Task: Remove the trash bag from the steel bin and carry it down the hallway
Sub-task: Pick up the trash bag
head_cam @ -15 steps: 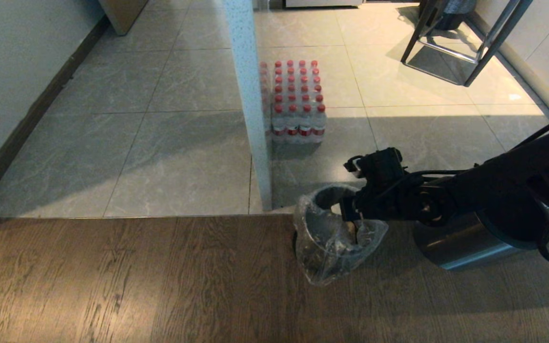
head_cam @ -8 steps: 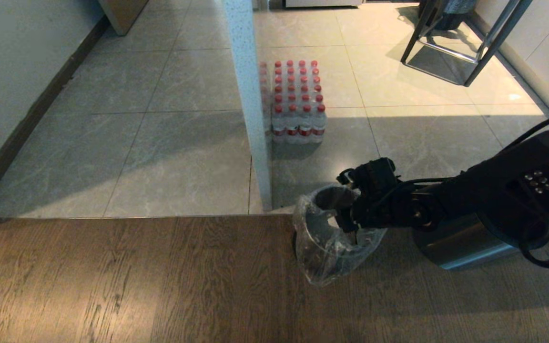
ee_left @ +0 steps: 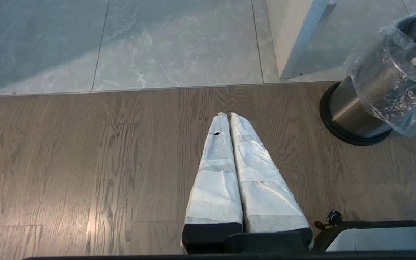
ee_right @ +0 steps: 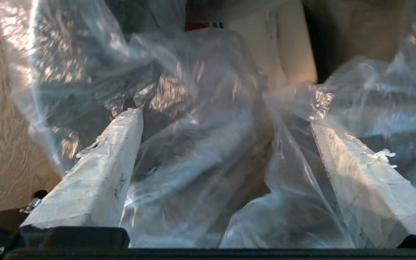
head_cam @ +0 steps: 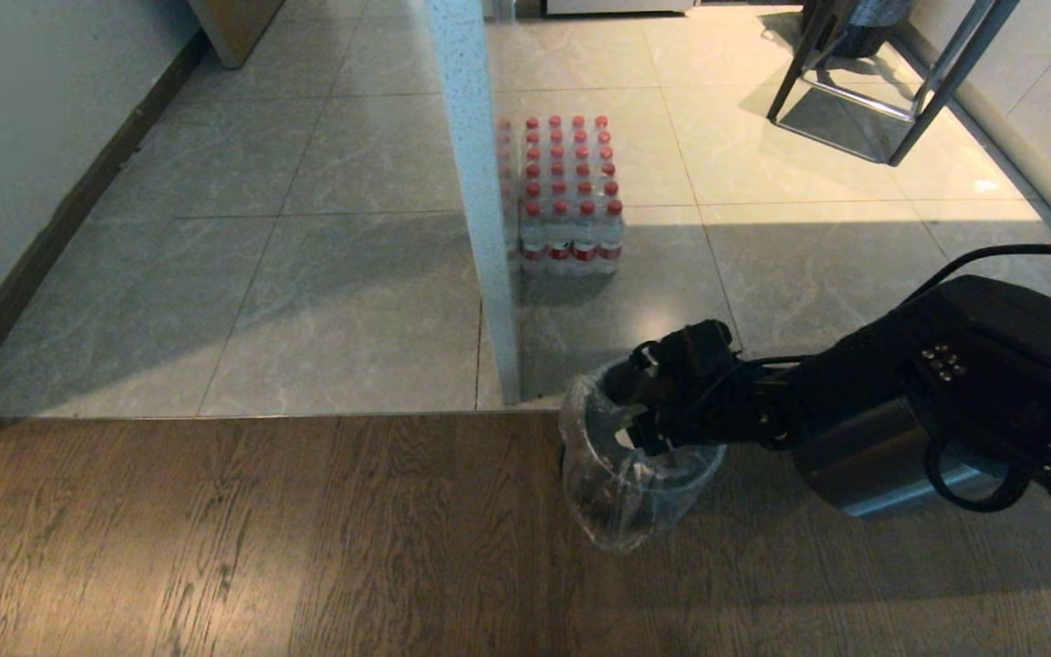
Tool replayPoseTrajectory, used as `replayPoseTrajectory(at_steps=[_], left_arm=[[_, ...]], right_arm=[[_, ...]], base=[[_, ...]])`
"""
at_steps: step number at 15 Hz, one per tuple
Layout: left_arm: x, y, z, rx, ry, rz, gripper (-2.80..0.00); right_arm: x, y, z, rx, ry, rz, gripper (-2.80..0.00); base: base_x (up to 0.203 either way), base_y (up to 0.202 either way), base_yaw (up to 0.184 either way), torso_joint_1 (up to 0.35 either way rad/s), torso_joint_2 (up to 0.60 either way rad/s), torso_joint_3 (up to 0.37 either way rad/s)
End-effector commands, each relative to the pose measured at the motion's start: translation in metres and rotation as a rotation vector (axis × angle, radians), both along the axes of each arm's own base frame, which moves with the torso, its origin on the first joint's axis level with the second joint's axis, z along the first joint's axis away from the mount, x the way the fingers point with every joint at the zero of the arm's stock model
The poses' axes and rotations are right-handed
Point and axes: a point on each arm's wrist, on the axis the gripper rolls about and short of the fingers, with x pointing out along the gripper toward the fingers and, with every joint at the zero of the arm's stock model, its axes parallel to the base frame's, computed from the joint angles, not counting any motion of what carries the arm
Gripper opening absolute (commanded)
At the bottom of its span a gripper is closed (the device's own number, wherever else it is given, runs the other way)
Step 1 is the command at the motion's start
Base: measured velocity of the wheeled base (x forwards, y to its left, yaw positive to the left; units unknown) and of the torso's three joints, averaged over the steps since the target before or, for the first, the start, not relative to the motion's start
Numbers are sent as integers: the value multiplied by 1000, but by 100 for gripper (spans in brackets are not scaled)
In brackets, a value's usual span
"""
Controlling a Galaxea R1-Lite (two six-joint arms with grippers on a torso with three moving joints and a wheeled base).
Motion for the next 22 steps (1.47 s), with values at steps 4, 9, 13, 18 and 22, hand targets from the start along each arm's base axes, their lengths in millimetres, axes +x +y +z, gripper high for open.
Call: replayPoseTrajectory(at_steps=[4,9,13,18,22], left_arm=[[0,0,0,0,0,0,-280],[0,0,0,0,0,0,-280],[0,0,0,0,0,0,-280],[0,0,0,0,0,0,-280],[0,0,0,0,0,0,-280]], right_arm=[[20,-2,-40,-11,47,-25,0],[41,-6,-56,18,42,-31,0],[45,-6,-62,22,41,-34,0],[46,-5,-57,35,32,-25,-280],[43,-6,-42,53,18,-38,-280]], base=[[0,0,0,0,0,0],[0,0,0,0,0,0],[0,0,0,0,0,0],[0,0,0,0,0,0],[0,0,0,0,0,0]])
